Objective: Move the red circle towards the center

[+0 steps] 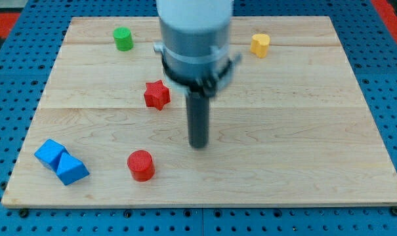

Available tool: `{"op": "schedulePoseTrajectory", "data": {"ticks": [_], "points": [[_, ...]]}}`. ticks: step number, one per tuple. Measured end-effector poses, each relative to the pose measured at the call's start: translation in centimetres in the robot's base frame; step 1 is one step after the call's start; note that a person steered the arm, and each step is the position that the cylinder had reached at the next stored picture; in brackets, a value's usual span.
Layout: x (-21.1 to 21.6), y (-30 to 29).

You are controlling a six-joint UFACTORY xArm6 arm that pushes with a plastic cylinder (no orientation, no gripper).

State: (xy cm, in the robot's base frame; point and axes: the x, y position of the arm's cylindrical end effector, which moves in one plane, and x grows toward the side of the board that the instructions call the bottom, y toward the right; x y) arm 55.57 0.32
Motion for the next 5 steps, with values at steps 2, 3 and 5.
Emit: {"op": "schedulePoseTrajectory", "data": {"ticks": [2, 3, 5], "points": [[4.9, -8.1], [4.6, -14.6], [0.0, -13.8]]}}
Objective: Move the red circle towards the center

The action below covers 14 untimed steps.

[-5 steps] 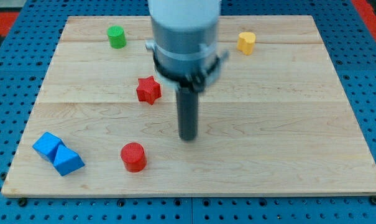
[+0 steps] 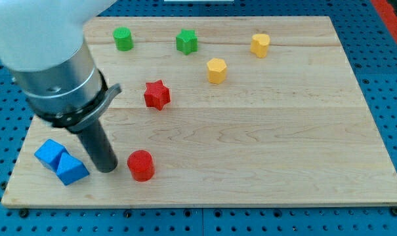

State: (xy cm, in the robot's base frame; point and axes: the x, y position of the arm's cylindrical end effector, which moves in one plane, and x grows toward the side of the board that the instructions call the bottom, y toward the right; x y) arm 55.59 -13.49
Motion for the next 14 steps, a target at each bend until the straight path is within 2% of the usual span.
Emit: {"op": "schedulePoseTrajectory", "data": {"ticks": [2, 4, 6, 7, 8, 10, 12, 14], "points": [[1.9, 0.3], [-0.7, 7.1], [0.4, 12.2], [0.0, 16.5], [-2.9, 16.7], [-0.5, 20.6], [-6.3, 20.6], [-8.2, 20.5]]}}
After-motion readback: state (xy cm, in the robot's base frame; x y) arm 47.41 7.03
